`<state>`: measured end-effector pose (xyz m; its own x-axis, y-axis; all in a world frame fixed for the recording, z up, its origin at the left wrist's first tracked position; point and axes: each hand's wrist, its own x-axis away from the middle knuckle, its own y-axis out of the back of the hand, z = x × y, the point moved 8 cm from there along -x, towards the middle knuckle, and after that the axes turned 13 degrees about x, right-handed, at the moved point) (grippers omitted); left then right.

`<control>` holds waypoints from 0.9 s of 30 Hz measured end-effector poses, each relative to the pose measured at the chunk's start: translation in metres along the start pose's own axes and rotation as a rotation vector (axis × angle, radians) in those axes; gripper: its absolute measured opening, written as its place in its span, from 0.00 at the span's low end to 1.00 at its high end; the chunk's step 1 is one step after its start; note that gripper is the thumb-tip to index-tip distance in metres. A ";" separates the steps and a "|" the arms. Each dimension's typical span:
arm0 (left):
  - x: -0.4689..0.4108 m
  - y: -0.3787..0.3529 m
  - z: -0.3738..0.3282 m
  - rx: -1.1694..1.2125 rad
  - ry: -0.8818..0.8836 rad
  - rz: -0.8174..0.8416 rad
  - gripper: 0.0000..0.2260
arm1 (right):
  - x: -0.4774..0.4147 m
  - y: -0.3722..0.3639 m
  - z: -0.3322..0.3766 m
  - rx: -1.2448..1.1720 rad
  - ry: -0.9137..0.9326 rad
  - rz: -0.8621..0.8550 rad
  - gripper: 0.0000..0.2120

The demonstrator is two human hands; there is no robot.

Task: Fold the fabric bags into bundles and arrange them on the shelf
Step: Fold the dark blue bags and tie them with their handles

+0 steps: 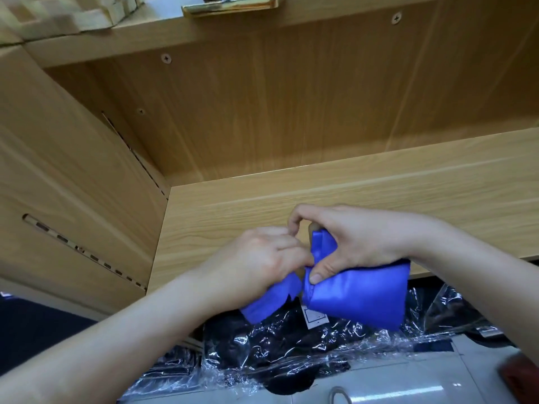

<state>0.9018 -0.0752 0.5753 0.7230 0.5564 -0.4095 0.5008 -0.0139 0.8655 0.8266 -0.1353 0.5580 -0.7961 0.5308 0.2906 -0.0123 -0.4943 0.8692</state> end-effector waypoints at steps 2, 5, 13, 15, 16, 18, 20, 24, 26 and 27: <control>-0.003 0.002 0.018 0.175 0.184 -0.074 0.04 | 0.002 0.006 0.000 0.141 -0.020 -0.090 0.30; 0.003 0.001 0.055 0.699 0.663 -0.314 0.08 | 0.005 0.020 -0.001 0.211 -0.052 -0.286 0.31; 0.019 -0.019 0.083 1.061 1.156 -0.576 0.09 | -0.001 0.017 -0.001 0.214 -0.127 -0.479 0.16; 0.022 -0.021 0.083 1.089 1.191 -0.640 0.10 | -0.008 0.009 -0.011 -0.081 -0.137 -0.393 0.09; 0.023 -0.022 0.083 1.074 1.199 -0.657 0.13 | -0.011 0.005 -0.013 -0.237 -0.128 -0.357 0.07; 0.025 -0.022 0.085 0.955 1.210 -0.626 0.16 | -0.015 -0.002 -0.016 -0.415 -0.133 -0.325 0.09; 0.025 -0.018 0.083 0.861 1.178 -0.599 0.17 | -0.018 -0.006 -0.018 -0.482 -0.141 -0.311 0.09; 0.023 -0.002 0.074 0.818 1.100 -0.542 0.27 | -0.023 -0.013 -0.023 -0.574 -0.117 -0.295 0.06; 0.024 0.000 0.069 0.891 1.090 -0.531 0.26 | -0.024 -0.012 -0.028 -0.557 -0.114 -0.322 0.03; 0.026 -0.002 0.066 0.975 1.093 -0.548 0.28 | -0.025 -0.010 -0.030 -0.511 -0.113 -0.345 0.03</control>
<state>0.9512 -0.1160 0.5439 -0.1106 0.9783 0.1750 0.9936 0.1130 -0.0040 0.8282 -0.1642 0.5300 -0.6262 0.7742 0.0923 -0.5673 -0.5336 0.6272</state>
